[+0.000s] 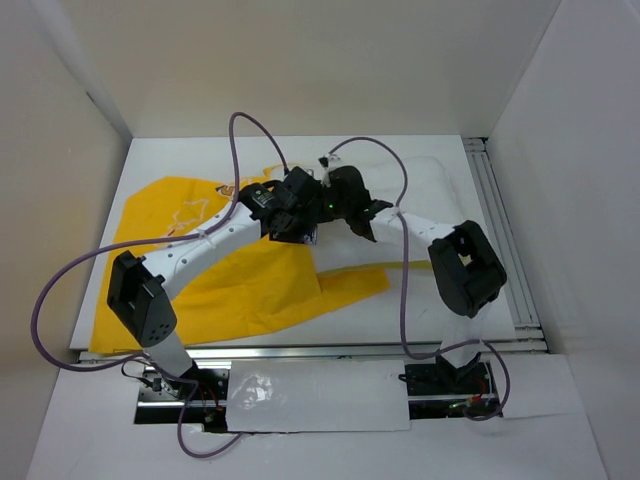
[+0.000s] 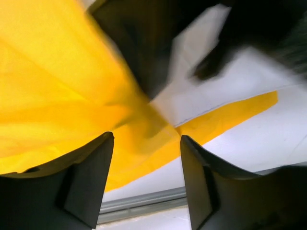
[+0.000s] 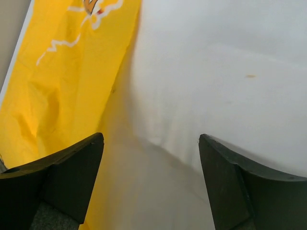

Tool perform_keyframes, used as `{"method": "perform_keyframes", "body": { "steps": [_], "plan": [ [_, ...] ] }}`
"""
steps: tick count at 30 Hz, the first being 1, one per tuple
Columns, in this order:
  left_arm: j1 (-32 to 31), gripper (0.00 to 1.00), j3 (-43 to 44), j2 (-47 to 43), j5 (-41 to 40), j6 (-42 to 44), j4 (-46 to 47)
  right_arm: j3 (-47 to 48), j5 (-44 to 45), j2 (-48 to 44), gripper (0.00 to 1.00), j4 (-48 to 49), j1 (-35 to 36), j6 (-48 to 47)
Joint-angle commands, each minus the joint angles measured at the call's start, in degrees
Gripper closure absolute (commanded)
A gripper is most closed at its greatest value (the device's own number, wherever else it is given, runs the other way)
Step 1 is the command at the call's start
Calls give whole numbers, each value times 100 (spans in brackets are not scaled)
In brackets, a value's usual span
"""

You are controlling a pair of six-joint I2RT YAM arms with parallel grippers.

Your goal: Put the pillow into the pillowcase

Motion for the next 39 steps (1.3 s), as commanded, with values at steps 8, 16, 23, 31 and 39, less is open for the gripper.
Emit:
{"method": "perform_keyframes", "body": {
  "steps": [8,16,23,31,39],
  "plan": [
    [604,0,42,-403,6,-186,-187,218,-161,-1121,8,-967,-981,-757],
    [1949,1,1225,755,437,358,-55,2229,-838,539,8,-1828,-1220,-2973],
    [2634,5,2570,2136,603,569,6,4224,-1302,2068,8,-2303,-1334,-3402],
    [3672,1,2960,2892,2246,1878,1103,5272,-1961,2905,9,-2628,-1220,-4098],
    [3927,1,2960,3411,4346,4146,1807,5404,-2182,3168,12,-2681,-1167,-4310]
  ]
}}
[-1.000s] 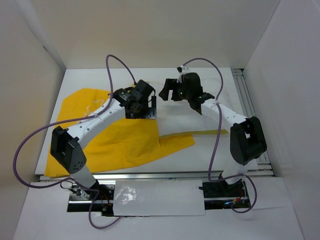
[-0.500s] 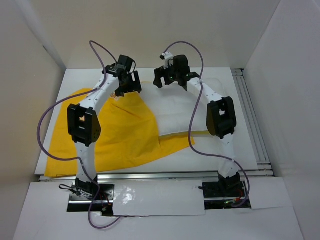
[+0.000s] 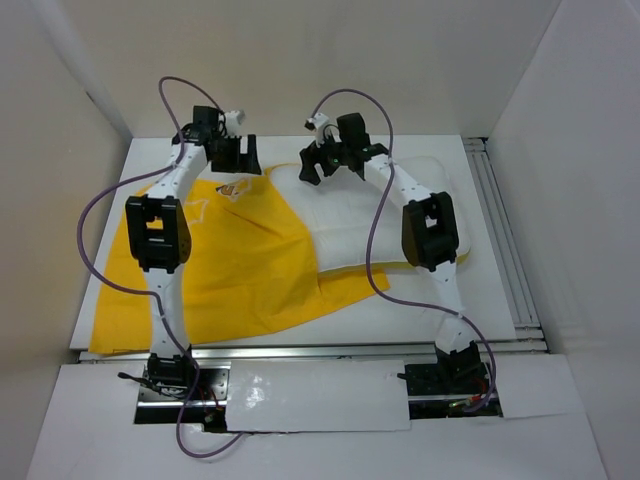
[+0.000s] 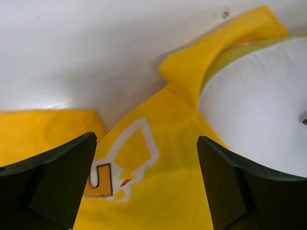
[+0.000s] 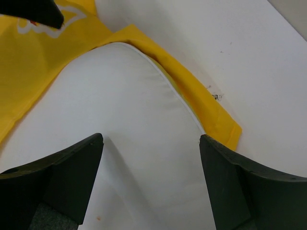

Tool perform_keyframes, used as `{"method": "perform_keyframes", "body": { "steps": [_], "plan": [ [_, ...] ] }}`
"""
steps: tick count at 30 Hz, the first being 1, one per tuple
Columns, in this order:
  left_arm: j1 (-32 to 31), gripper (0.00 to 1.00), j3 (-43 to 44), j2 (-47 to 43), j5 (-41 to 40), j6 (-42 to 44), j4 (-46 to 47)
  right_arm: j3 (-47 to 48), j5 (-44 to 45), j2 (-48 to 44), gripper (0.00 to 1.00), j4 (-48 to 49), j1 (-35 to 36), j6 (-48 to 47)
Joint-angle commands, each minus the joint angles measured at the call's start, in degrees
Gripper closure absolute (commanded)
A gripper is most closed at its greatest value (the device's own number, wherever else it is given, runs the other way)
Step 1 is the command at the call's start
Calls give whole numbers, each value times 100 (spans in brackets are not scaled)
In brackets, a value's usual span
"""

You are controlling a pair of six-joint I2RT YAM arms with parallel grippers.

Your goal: Put the pillow into the pillowcase

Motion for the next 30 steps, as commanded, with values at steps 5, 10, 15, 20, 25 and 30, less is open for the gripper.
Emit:
{"method": "perform_keyframes", "body": {
  "steps": [5,10,15,20,25,30],
  "plan": [
    [-33,1,553,753,1854,1554,396,766,-204,414,14,-132,105,-214],
    [28,21,387,887,1685,1555,422,1187,-152,695,11,-78,210,-161],
    [326,23,-87,632,2423,1432,737,1240,-11,957,15,221,369,-161],
    [380,30,-395,430,2731,1432,940,1565,182,1407,20,221,553,-38],
    [380,71,-141,763,3162,1432,879,1242,410,1399,51,221,554,23],
    [380,100,-141,773,3531,1038,1203,871,411,1223,94,2,554,-47]
  ]
}}
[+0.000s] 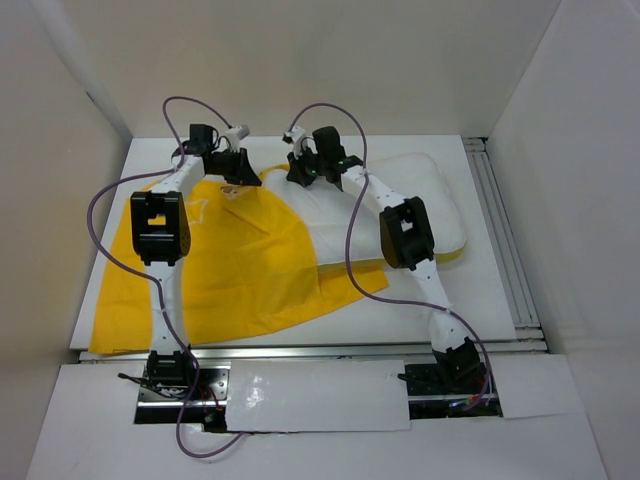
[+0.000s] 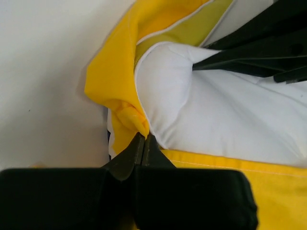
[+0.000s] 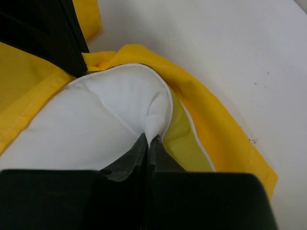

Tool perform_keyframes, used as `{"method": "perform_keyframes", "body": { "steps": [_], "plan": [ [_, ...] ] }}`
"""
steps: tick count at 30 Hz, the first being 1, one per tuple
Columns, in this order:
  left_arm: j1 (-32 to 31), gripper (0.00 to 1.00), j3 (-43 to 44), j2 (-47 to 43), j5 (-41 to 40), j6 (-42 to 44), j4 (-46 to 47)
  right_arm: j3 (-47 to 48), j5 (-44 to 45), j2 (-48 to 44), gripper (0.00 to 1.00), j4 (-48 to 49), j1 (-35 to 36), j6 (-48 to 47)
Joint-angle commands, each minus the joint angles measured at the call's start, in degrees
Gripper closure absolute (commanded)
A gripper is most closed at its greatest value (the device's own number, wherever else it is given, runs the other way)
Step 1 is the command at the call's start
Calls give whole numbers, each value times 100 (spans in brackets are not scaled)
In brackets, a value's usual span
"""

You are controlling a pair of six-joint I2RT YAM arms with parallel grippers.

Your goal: Put the pillow into the pillowcase

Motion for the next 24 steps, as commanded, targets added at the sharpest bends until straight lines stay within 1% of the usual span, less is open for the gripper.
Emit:
{"method": "perform_keyframes", "body": {
  "steps": [1,3,5,6,7,8,9,10,11,12,13,15,17,19,21,22,24],
  "plan": [
    [17,100,209,-80,491,-310,547,-250,190,-34,100,-429,53,-86],
    [17,100,209,-264,255,-695,716,-328,121,-209,100,-657,53,-261],
    [17,100,261,-387,-70,-881,796,-609,59,-420,100,-720,53,-341],
    [17,100,366,-501,-236,-1065,865,-775,6,-734,100,-659,53,-342],
    [17,100,420,-502,-238,-1119,866,-1186,-73,-929,100,-589,53,-342],
    [17,100,472,-589,-343,-1207,866,-1434,-143,-1374,100,-475,53,-342],
    [17,100,525,-590,-344,-1260,866,-1697,-326,-1614,100,-196,53,-342],
    [-44,100,586,-729,-492,-1260,866,-2239,-468,-2086,100,-28,53,-281],
    [-44,100,587,-731,-493,-1339,866,-2497,-591,-2091,100,131,53,-280],
    [-114,100,587,-818,-493,-1339,866,-2709,-662,-2482,100,332,53,-228],
    [-115,100,587,-880,-397,-1339,866,-3033,-662,-2634,100,387,105,-227],
    [-307,100,587,-1047,-326,-1278,866,-3202,-724,-2881,100,387,167,-227],
    [-430,100,535,-1196,-326,-1199,804,-3256,-942,-2882,100,274,281,-227],
    [-641,100,447,-1468,-388,-1199,804,-3142,-1266,-2821,100,116,334,-227],
    [-782,100,446,-1609,-510,-1076,691,-3018,-1391,-2820,100,115,396,-158],
    [-913,100,446,-1723,-511,-1076,690,-3018,-1392,-2873,100,324,457,-35],
    [-1072,100,446,-1802,-791,-1076,602,-3193,-1392,-3048,100,719,519,150]
  ]
}}
